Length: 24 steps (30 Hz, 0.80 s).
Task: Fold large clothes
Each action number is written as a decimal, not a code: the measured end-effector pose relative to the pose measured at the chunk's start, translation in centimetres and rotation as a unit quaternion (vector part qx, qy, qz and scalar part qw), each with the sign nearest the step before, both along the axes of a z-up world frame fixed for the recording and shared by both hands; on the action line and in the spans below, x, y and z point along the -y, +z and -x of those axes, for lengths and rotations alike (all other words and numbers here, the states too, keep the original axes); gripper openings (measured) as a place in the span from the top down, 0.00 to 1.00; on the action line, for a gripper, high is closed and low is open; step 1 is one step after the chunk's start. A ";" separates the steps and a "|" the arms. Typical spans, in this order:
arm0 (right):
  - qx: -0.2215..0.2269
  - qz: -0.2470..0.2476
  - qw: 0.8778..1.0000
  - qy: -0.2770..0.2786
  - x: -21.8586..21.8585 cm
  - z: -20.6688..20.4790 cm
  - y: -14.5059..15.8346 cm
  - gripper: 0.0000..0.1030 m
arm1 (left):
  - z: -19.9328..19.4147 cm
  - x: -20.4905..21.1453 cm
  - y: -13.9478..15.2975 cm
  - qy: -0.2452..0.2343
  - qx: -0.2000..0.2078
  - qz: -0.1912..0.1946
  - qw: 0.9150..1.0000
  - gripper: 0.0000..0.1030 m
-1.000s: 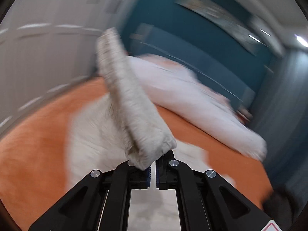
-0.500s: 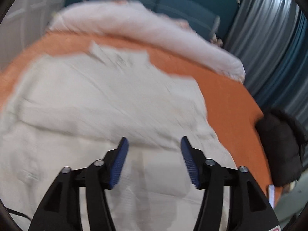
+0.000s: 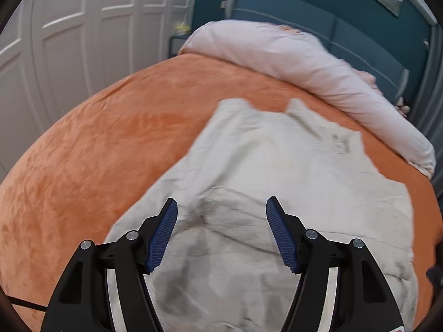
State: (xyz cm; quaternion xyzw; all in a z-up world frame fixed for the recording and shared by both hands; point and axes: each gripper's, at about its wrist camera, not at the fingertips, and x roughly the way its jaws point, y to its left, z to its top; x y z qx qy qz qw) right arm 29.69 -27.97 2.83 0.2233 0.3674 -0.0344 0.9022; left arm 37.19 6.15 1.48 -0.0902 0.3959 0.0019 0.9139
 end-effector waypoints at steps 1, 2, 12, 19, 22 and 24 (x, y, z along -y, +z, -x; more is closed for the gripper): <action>-0.018 0.001 1.000 -0.014 0.3 -1.7 -1.0 0.38 | -0.4 -0.4 -0.5 0.005 -0.004 0.000 1.000 0.38; -0.030 -0.004 0.999 -0.021 0.5 -2.6 -1.8 0.38 | -0.6 -1.1 -1.0 0.015 -0.009 0.002 1.000 0.38; 0.063 0.026 0.998 0.015 -1.2 -6.9 3.3 0.94 | -2.0 -2.7 -4.1 0.048 -0.031 0.022 0.998 0.39; -0.040 0.086 0.995 0.007 0.3 -11.0 -3.8 0.93 | -3.2 -1.3 -5.8 0.035 -0.039 -0.015 0.999 0.34; -0.057 0.063 0.996 0.007 0.8 -11.3 -6.9 0.91 | -3.4 -0.5 -6.6 0.026 -0.042 -0.032 0.998 0.31; -0.064 0.091 0.994 0.002 -0.1 -11.3 -5.8 0.91 | -3.4 -0.1 -6.8 0.027 -0.042 -0.048 0.998 0.31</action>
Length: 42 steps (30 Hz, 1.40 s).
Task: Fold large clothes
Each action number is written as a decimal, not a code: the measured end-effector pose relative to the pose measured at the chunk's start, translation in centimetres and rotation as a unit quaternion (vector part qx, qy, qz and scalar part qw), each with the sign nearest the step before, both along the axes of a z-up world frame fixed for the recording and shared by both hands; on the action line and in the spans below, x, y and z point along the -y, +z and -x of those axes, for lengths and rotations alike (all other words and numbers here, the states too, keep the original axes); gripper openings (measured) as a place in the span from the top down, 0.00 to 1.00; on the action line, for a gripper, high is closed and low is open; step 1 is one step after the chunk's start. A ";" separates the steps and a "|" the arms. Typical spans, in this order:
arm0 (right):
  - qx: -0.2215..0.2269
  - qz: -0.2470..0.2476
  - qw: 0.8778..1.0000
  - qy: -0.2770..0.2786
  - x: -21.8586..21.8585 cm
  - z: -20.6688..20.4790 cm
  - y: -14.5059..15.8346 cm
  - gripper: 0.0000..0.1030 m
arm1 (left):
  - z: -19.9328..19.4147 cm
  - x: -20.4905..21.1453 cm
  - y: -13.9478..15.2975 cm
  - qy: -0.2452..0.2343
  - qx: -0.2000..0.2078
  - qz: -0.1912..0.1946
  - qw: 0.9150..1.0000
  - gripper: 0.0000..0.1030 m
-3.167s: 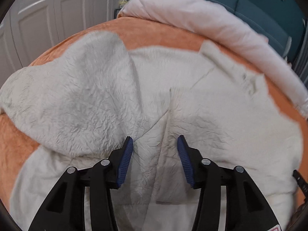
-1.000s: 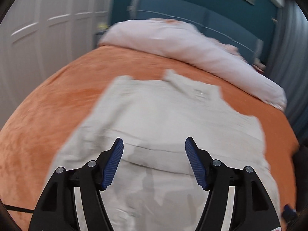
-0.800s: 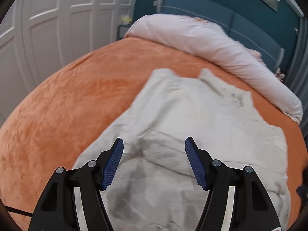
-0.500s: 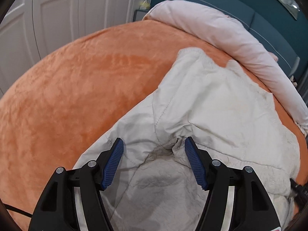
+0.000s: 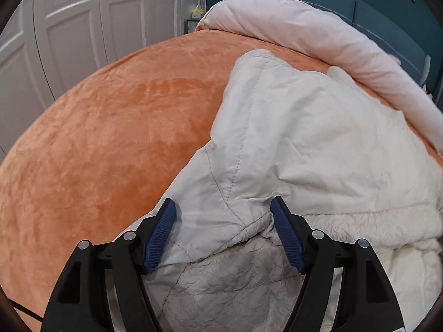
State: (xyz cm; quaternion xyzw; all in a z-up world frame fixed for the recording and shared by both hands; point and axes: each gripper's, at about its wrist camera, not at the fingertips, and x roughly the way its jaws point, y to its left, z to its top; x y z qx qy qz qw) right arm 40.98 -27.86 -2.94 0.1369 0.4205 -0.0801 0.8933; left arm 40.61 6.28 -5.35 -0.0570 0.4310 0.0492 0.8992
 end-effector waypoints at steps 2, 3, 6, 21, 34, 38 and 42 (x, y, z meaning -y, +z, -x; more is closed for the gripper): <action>0.015 0.021 1.000 -0.007 -0.7 1.0 1.3 0.89 | 0.0 -0.2 0.1 0.001 -0.001 0.004 1.000 0.32; 0.034 0.018 0.999 -0.016 -0.7 1.8 2.2 0.87 | 0.2 -0.4 0.4 0.003 0.001 0.010 1.000 0.32; 0.102 -0.010 0.994 -0.038 0.8 4.1 5.4 0.82 | 1.5 -2.0 2.9 0.020 0.025 0.051 0.998 0.33; 0.006 -0.005 1.000 -0.013 1.5 0.5 -1.2 0.85 | -2.9 0.0 -0.8 0.016 -0.010 -0.007 1.000 0.23; 0.076 0.030 0.997 -0.012 1.4 23.9 6.5 0.34 | 9.2 -7.5 5.2 -0.009 -0.026 0.097 0.995 0.16; 0.015 0.055 0.998 -0.027 1.8 33.3 5.5 0.29 | 17.8 -11.0 5.5 -0.015 -0.061 0.114 0.992 0.15; -0.022 -0.009 0.998 -0.056 2.4 40.5 3.6 0.27 | 24.0 -13.2 4.5 -0.007 -0.083 0.140 0.987 0.15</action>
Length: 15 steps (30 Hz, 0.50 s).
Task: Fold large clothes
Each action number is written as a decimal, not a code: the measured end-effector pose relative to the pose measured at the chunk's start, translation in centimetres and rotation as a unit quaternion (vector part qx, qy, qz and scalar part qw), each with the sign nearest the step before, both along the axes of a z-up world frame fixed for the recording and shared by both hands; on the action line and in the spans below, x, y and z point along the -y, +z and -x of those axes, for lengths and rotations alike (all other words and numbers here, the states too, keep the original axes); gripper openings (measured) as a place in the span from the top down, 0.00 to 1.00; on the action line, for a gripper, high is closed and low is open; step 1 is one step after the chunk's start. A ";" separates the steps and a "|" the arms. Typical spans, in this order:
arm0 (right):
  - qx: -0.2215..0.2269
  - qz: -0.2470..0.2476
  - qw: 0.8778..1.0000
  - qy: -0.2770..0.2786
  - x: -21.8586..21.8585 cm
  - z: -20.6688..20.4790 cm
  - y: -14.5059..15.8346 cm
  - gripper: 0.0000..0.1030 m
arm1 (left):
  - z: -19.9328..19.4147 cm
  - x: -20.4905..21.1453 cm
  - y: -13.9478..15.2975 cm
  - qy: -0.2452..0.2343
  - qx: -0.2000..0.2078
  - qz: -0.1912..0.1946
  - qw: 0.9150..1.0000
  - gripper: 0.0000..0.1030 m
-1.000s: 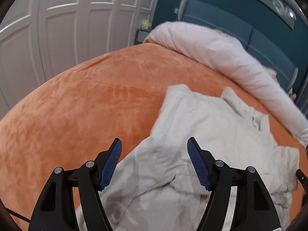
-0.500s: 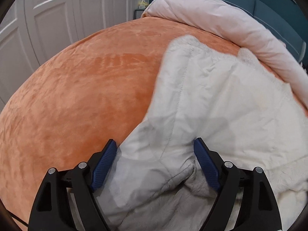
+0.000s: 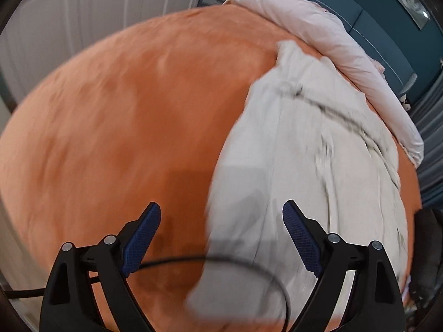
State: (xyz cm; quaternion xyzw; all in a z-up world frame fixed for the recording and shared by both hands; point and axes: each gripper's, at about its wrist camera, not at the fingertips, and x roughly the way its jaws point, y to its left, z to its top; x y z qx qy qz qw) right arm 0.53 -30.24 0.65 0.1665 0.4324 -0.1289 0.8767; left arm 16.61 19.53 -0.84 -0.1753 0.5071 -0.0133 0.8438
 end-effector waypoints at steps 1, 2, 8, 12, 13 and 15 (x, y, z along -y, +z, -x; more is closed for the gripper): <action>-0.008 -0.017 1.000 -0.009 -0.1 1.2 -0.7 0.27 | 0.9 -0.2 -0.5 0.003 -0.008 0.006 1.000 0.15; -0.010 -0.035 0.999 -0.013 -0.2 1.9 -1.3 0.26 | 1.8 -0.3 -1.0 0.010 -0.018 0.009 1.000 0.15; 0.013 -0.120 0.992 -0.034 -1.3 0.8 -3.9 0.26 | 3.3 0.7 -2.6 0.027 -0.017 0.014 0.999 0.14; 0.020 -0.128 0.990 -0.053 -1.7 -1.0 -4.2 0.20 | 2.6 1.3 -1.7 0.038 -0.013 -0.001 0.999 0.15; 0.019 -0.126 0.990 -0.055 -1.7 -1.2 -4.0 0.20 | 2.9 1.2 -0.1 0.040 0.005 -0.004 0.999 0.15; 0.025 -0.119 0.991 -0.051 -1.7 -1.1 -3.5 0.21 | 4.3 0.0 2.7 0.050 0.040 -0.013 0.998 0.15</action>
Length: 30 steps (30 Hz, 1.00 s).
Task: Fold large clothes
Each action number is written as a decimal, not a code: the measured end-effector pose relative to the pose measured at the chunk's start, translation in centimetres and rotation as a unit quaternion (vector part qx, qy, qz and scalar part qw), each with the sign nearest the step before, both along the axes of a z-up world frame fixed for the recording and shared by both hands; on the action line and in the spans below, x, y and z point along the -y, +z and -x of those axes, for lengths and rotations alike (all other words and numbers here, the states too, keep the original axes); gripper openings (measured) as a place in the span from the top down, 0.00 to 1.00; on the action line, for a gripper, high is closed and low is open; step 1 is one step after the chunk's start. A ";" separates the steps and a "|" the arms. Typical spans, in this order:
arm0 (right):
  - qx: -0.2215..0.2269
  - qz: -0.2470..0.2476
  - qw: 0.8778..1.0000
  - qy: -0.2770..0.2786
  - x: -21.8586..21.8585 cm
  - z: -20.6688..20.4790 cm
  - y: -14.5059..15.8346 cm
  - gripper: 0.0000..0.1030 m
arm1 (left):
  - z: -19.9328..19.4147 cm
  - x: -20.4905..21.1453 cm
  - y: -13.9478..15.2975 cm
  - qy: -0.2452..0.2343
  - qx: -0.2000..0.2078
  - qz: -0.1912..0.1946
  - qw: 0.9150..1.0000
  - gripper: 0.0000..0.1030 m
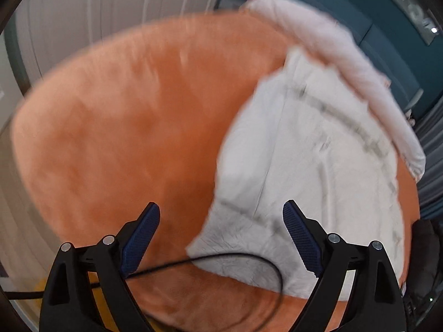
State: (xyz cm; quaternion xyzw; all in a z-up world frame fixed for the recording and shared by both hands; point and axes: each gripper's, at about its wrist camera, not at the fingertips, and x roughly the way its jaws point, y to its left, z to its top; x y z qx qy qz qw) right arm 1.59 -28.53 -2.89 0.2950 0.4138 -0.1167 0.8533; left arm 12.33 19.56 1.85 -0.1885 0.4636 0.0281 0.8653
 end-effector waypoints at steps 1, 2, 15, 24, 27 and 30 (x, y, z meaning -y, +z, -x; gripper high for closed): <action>0.005 0.012 1.000 0.003 -0.1 0.5 0.4 0.21 | 1.2 -0.9 1.8 0.006 0.018 -0.006 1.000 0.15; 0.007 0.023 1.000 0.003 0.0 0.9 0.6 0.21 | 2.5 -1.8 3.2 0.013 0.030 -0.011 0.999 0.15; 0.017 -0.011 0.999 -0.030 2.9 -0.2 -1.1 0.21 | 3.6 -0.8 0.5 -0.003 -0.031 0.017 0.999 0.15; 0.002 -0.020 1.000 -0.003 2.4 -3.1 -2.3 0.15 | -1.5 3.6 -5.4 0.010 -0.062 0.004 0.998 0.12; -0.003 -0.012 1.000 0.012 1.7 -4.6 -2.4 0.13 | -2.4 3.7 -5.7 0.003 -0.056 0.005 0.998 0.11; -0.013 0.001 1.000 0.013 1.0 -5.9 -2.5 0.11 | -3.5 3.8 -5.9 0.000 -0.046 -0.003 0.999 0.11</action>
